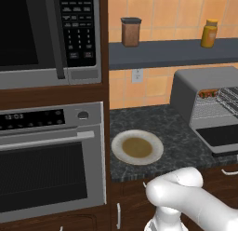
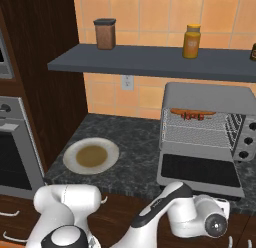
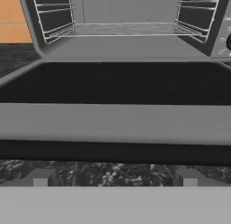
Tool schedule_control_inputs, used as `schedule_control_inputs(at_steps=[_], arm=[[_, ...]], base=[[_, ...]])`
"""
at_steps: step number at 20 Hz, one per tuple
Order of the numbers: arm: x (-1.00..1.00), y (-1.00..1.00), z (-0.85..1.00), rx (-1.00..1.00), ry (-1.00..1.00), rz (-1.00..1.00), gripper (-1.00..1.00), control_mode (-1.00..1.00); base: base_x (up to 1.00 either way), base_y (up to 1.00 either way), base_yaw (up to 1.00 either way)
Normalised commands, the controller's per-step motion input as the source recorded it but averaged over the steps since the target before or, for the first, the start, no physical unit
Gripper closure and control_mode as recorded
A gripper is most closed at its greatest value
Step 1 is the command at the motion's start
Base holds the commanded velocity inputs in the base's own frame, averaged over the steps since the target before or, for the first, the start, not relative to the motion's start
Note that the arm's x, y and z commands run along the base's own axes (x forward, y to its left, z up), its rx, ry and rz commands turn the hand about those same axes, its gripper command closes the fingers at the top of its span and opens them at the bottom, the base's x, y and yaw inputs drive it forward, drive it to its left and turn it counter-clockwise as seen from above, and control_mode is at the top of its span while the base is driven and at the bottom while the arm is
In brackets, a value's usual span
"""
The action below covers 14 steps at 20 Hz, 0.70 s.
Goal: Pick up the kebab skewer and baguette bread, and place them inside the toaster oven. Close the toaster oven door and start by setting the timer.
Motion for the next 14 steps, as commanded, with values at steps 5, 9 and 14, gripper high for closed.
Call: schedule_control_inputs(at_steps=[5,9,14], arm=[[0.00,0.00,0.00,0.00,0.01,0.01,-1.00,-1.00],[0.00,0.00,-0.06,0.01,0.01,0.00,-1.00,-1.00],[-0.20,0.00,0.00,0.01,0.10,0.00,-1.00,-1.00]], base=[[0.00,0.00,0.00],[0.00,0.00,0.00],[0.00,0.00,0.00]])
